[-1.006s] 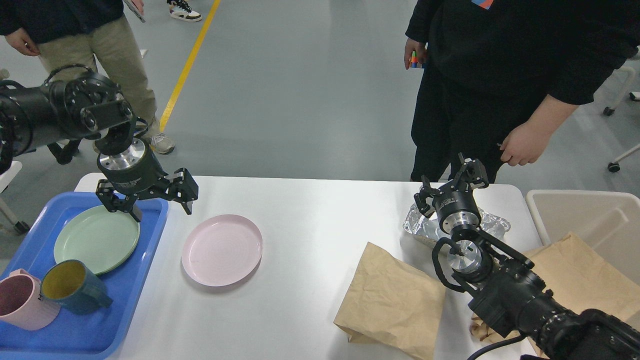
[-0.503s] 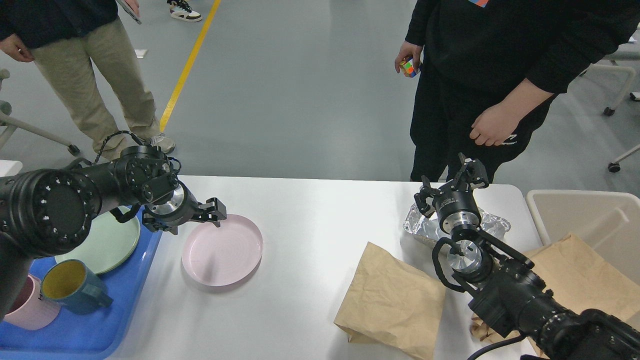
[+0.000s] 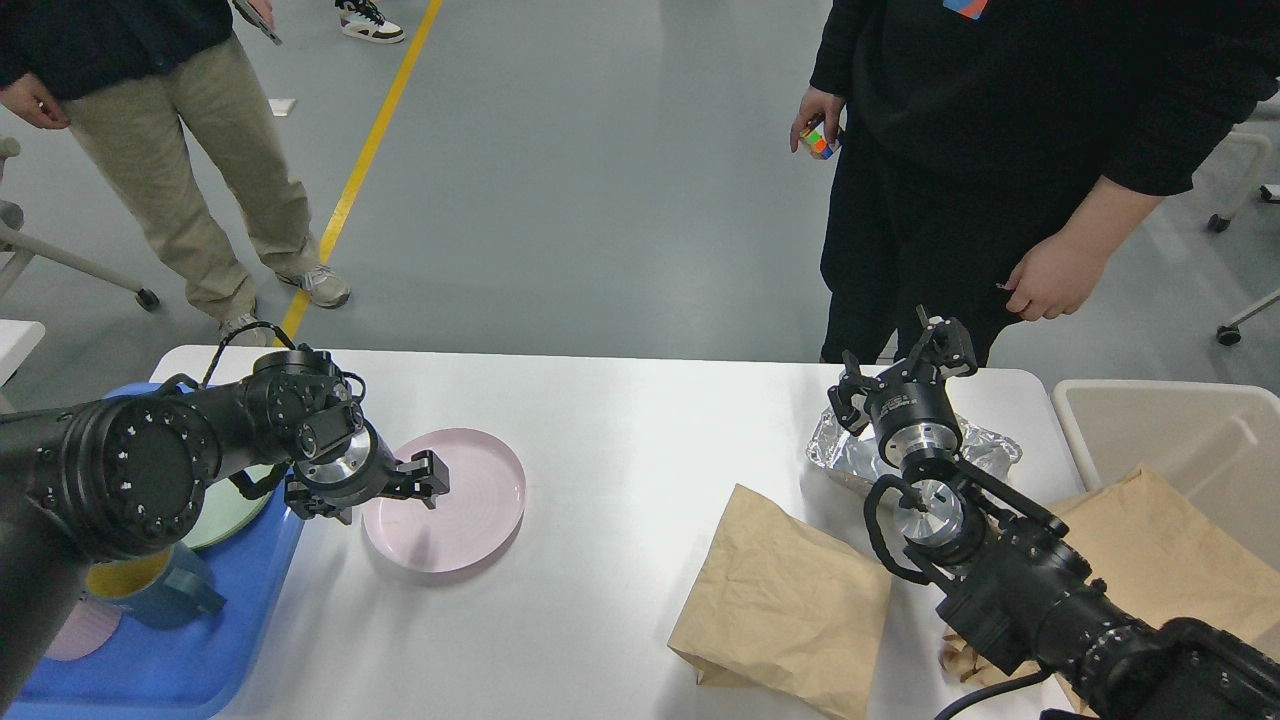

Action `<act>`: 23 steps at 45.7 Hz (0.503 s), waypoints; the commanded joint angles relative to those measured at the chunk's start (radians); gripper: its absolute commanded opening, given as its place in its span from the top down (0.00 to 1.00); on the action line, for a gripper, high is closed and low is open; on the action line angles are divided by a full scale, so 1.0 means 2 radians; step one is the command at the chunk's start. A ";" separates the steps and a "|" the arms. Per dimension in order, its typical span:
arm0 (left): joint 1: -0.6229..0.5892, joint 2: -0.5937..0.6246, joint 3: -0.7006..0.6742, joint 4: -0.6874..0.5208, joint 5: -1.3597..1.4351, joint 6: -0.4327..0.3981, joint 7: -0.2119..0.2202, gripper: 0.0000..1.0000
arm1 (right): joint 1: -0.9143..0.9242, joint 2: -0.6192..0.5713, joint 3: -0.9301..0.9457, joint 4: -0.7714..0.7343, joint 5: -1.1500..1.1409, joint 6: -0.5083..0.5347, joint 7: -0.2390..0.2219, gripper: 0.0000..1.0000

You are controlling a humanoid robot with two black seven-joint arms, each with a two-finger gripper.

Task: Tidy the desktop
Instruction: 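Lower the left gripper and grasp the pink plate's rim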

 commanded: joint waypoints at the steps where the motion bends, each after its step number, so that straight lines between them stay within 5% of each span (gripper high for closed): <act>1: 0.004 0.002 -0.001 0.002 0.000 0.004 0.007 0.06 | 0.000 0.000 0.000 0.000 0.000 0.000 0.000 0.00; 15: 0.029 -0.003 -0.002 0.028 0.000 0.006 0.008 0.08 | 0.000 0.000 0.000 0.000 0.000 0.000 0.000 0.00; 23: 0.036 -0.004 -0.005 0.032 0.000 0.010 0.009 0.20 | 0.000 0.000 0.000 0.000 0.000 0.000 0.000 0.00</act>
